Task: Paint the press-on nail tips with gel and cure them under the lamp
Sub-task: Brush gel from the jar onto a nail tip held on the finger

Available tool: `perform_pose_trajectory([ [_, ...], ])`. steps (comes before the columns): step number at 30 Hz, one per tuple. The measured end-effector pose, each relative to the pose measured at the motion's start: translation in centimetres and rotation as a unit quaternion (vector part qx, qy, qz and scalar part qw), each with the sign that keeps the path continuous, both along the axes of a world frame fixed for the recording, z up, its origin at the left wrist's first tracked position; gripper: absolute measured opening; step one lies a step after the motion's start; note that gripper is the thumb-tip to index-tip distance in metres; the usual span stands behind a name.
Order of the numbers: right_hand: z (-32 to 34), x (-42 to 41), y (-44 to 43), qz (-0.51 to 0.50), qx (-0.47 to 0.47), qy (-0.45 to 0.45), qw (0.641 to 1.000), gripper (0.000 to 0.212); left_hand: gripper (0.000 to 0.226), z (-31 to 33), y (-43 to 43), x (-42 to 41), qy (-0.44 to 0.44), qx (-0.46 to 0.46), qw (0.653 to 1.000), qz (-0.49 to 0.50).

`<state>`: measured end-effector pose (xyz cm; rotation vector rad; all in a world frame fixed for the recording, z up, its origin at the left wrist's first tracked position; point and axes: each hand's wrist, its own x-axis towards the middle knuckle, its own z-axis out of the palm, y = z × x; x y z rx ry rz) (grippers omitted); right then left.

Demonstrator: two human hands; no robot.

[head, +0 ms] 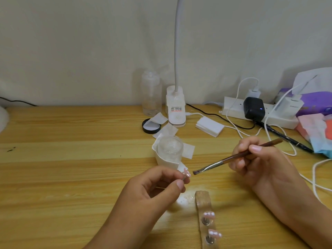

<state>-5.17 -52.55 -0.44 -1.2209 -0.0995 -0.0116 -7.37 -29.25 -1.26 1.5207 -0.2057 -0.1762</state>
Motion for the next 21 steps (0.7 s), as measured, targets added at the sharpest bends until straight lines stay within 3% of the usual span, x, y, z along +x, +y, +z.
perform_pose_trajectory([
  [11, 0.07, -0.26, 0.21, 0.015, -0.047, -0.015, 0.999, 0.021, 0.029, 0.32, 0.00, -0.11, 0.000, 0.020, 1.000, -0.008],
  [16, -0.02, -0.23, 0.32, -0.009, -0.065, -0.031, 0.997, 0.023, 0.012, 0.43, -0.05, -0.11, 0.005, 0.017, 1.000, -0.022],
  [21, -0.07, -0.04, -0.03, -0.014, -0.035, -0.024, 0.999, 0.021, 0.026, 0.13, -0.03, -0.18, 0.003, 0.008, 1.000, -0.018],
])
